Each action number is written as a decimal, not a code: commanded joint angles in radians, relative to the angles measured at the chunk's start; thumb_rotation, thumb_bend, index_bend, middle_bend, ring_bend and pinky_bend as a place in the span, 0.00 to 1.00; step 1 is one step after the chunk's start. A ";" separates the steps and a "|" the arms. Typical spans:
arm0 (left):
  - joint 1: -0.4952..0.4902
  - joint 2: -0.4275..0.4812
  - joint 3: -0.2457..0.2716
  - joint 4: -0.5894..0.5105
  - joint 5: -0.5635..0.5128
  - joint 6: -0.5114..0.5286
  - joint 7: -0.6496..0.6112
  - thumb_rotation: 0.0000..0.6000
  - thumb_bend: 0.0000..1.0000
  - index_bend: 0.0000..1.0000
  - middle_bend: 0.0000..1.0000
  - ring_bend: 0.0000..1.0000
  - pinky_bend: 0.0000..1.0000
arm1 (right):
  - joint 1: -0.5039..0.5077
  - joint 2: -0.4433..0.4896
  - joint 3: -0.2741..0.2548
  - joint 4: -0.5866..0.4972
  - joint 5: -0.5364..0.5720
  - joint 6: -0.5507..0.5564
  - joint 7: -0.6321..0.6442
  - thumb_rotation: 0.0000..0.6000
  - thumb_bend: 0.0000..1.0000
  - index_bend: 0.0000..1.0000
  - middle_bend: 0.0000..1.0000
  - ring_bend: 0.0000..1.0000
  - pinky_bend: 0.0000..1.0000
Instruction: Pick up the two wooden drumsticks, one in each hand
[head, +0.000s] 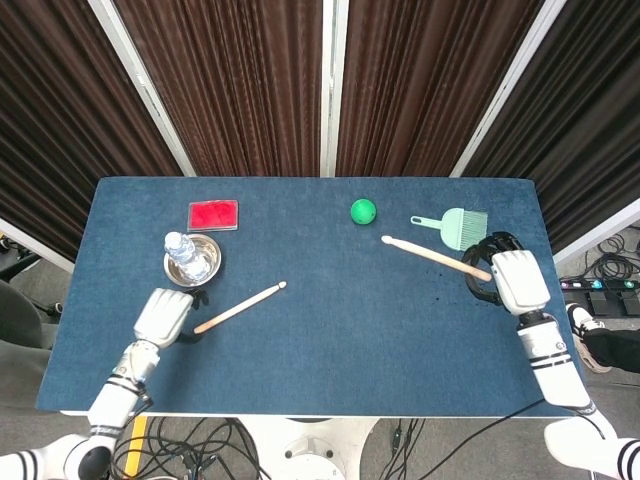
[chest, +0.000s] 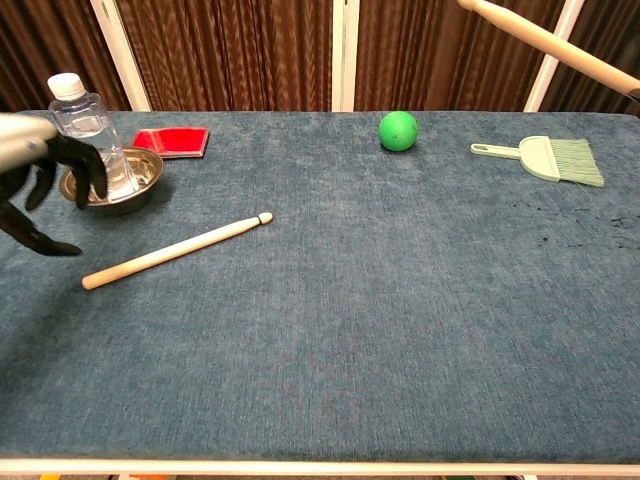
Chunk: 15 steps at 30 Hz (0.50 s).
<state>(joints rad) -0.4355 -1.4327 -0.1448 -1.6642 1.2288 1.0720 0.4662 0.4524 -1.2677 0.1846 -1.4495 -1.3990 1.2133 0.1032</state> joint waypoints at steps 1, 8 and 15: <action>-0.046 -0.090 -0.017 0.067 -0.134 -0.028 0.105 1.00 0.15 0.43 0.48 0.68 0.76 | -0.005 -0.001 -0.006 0.007 -0.002 0.002 0.005 1.00 0.63 0.53 0.57 0.28 0.19; -0.069 -0.145 -0.005 0.124 -0.263 -0.030 0.175 1.00 0.17 0.42 0.50 0.69 0.78 | -0.010 -0.014 -0.021 0.024 -0.007 -0.002 0.015 1.00 0.63 0.53 0.57 0.28 0.19; -0.092 -0.170 -0.009 0.139 -0.307 -0.029 0.174 0.84 0.19 0.42 0.53 0.70 0.78 | -0.009 -0.024 -0.025 0.035 -0.007 -0.007 0.016 1.00 0.63 0.53 0.57 0.28 0.19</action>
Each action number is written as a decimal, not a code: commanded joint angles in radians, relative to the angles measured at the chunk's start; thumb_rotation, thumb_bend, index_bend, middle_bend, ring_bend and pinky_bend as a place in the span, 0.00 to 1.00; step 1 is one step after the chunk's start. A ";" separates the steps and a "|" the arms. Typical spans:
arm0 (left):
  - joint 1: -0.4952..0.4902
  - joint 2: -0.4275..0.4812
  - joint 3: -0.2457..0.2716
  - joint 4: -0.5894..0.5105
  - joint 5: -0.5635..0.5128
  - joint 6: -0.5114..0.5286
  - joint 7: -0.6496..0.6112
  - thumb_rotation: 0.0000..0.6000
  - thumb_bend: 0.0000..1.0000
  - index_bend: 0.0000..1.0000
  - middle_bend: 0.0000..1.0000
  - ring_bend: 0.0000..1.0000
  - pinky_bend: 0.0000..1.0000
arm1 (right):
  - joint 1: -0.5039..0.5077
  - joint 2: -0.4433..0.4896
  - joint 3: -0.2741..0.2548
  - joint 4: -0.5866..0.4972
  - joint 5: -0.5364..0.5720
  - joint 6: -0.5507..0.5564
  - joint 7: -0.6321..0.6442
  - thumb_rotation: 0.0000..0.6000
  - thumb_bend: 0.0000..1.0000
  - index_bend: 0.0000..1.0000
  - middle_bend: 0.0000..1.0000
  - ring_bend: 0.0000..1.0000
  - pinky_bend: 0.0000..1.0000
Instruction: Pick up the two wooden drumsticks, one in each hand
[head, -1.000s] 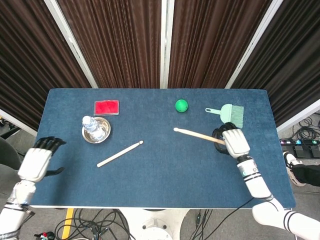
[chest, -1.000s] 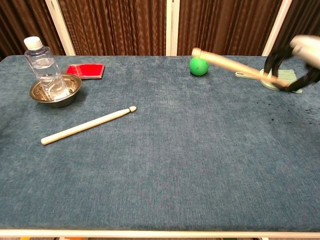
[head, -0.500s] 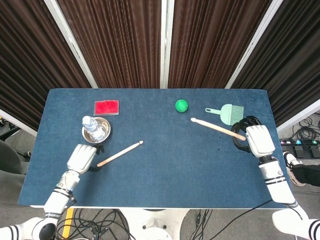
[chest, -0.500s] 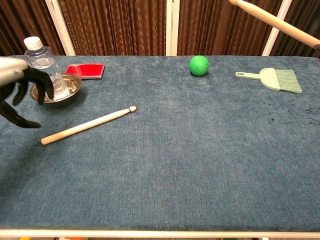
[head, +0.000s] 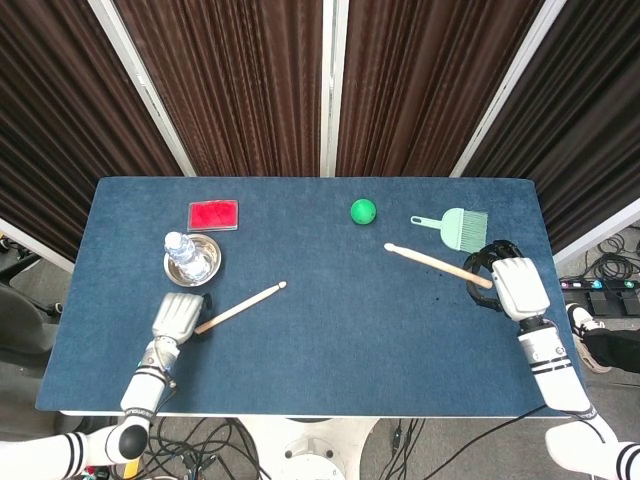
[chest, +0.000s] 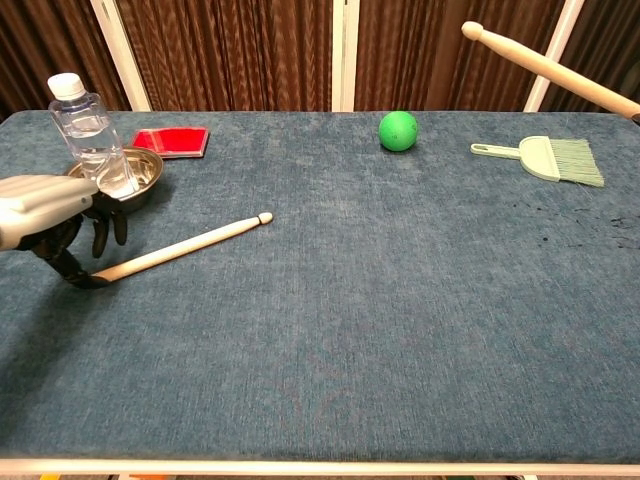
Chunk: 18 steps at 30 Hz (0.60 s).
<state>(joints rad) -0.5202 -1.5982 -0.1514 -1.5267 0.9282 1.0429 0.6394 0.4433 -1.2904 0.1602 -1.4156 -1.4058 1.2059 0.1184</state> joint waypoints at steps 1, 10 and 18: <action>-0.013 -0.006 -0.003 0.002 -0.012 -0.001 0.004 0.80 0.19 0.42 0.54 0.70 0.78 | -0.001 -0.002 -0.001 0.003 0.000 0.001 0.001 1.00 0.63 0.53 0.57 0.28 0.19; -0.055 -0.019 0.011 0.021 -0.101 -0.023 0.061 0.74 0.22 0.42 0.55 0.70 0.78 | -0.003 -0.012 -0.005 0.018 0.006 -0.008 0.011 1.00 0.63 0.53 0.57 0.28 0.19; -0.067 -0.028 0.027 0.040 -0.116 -0.015 0.053 0.74 0.26 0.45 0.56 0.70 0.78 | -0.002 -0.020 -0.007 0.027 0.008 -0.014 0.013 1.00 0.63 0.53 0.57 0.28 0.19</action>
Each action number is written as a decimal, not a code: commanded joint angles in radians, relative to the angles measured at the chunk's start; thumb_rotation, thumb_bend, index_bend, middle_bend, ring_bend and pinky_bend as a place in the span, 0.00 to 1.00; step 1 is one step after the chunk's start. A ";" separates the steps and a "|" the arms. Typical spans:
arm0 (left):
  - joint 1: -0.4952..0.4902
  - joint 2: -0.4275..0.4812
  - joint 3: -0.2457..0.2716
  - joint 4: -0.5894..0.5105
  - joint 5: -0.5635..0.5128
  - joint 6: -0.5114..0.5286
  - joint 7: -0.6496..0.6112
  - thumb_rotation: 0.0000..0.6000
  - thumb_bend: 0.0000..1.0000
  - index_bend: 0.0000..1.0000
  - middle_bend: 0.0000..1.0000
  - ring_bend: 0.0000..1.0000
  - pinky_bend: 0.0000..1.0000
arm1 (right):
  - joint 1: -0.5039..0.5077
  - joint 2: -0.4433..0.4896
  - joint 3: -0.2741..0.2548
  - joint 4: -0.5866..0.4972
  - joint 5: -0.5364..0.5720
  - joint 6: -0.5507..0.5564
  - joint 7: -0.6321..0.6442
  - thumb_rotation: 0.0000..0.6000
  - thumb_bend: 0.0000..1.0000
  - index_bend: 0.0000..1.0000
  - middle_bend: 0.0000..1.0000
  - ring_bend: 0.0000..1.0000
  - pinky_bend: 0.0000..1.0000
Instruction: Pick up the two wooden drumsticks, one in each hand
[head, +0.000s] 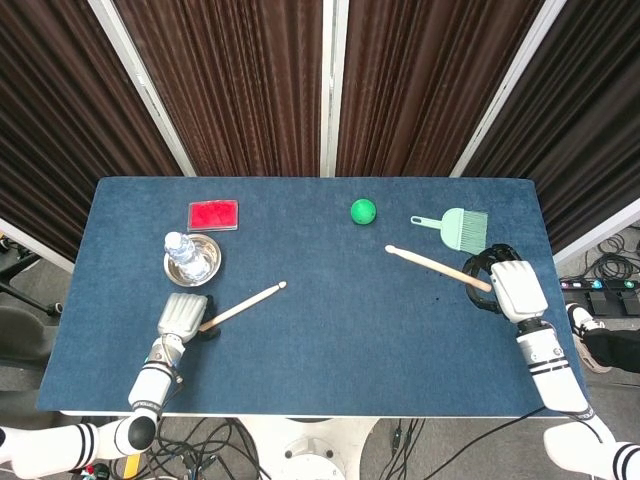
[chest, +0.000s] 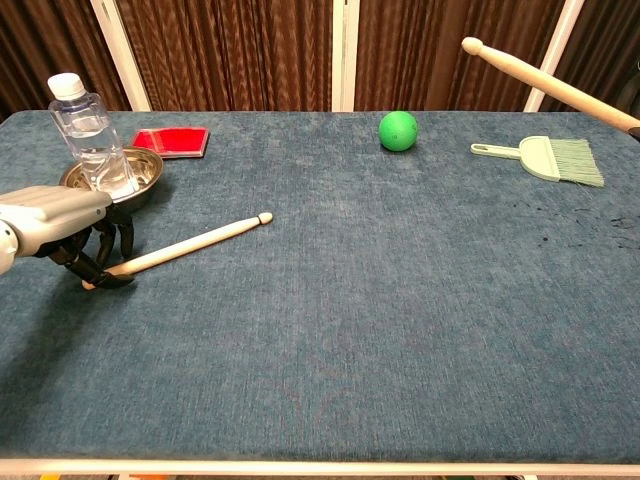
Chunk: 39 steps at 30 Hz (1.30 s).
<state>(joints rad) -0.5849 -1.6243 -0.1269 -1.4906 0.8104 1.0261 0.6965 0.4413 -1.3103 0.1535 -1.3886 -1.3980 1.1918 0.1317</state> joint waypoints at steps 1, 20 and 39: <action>-0.003 -0.003 0.006 0.006 0.002 0.002 -0.007 0.75 0.27 0.46 0.57 0.70 0.78 | 0.000 -0.001 0.000 0.001 0.001 -0.001 0.000 1.00 0.63 0.53 0.57 0.28 0.19; -0.018 -0.009 0.034 0.036 0.008 -0.005 -0.043 0.82 0.39 0.51 0.60 0.70 0.78 | -0.001 -0.008 0.000 0.008 0.011 -0.011 -0.004 1.00 0.63 0.53 0.57 0.28 0.19; 0.048 0.080 0.098 0.074 0.436 -0.007 -0.541 1.00 0.50 0.61 0.69 0.73 0.78 | -0.069 -0.008 -0.057 -0.020 -0.037 0.032 0.136 1.00 0.63 0.55 0.57 0.29 0.22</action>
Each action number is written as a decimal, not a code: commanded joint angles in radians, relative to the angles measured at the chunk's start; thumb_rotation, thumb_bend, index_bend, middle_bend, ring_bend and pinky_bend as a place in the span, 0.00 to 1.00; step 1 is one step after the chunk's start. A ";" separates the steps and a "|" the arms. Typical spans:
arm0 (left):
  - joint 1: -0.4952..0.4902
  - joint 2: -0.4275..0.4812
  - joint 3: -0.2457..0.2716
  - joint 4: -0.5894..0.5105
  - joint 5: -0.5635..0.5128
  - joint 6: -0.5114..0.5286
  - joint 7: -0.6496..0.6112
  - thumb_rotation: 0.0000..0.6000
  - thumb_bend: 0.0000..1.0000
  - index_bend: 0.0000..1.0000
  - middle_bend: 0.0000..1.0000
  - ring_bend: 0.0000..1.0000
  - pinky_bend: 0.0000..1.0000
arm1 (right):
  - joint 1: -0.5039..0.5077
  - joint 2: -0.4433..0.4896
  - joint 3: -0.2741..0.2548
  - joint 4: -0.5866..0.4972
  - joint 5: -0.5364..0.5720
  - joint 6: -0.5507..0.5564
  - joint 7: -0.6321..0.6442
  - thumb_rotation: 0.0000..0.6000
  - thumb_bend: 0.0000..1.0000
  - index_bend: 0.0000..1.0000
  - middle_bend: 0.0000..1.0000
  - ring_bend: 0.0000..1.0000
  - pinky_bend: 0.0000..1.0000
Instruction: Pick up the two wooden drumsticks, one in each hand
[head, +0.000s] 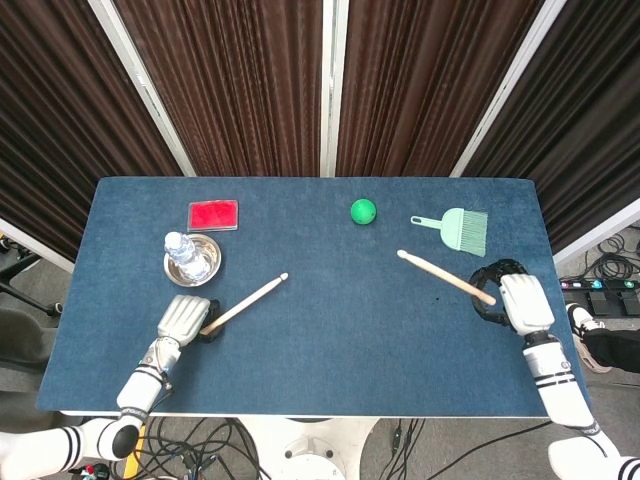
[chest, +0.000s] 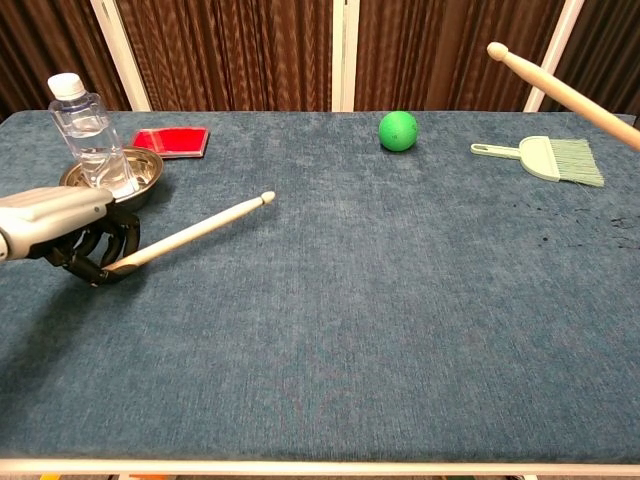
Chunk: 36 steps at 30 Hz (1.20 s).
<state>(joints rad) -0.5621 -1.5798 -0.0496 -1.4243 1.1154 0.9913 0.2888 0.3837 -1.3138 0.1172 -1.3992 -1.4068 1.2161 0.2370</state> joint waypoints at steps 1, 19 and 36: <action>0.029 0.043 0.020 0.004 0.166 0.041 -0.183 1.00 0.50 0.62 0.70 0.73 0.78 | -0.013 -0.009 -0.028 -0.013 -0.045 0.014 0.043 1.00 0.64 0.55 0.57 0.29 0.22; -0.060 0.011 -0.025 0.076 0.536 0.217 -0.750 1.00 0.51 0.63 0.70 0.73 0.78 | 0.084 -0.247 -0.048 -0.065 -0.228 0.022 0.152 1.00 0.64 0.57 0.58 0.31 0.23; -0.110 -0.048 -0.015 0.153 0.580 0.259 -0.783 1.00 0.51 0.63 0.70 0.73 0.77 | 0.132 -0.372 0.004 -0.043 -0.167 0.010 0.089 1.00 0.64 0.59 0.58 0.32 0.23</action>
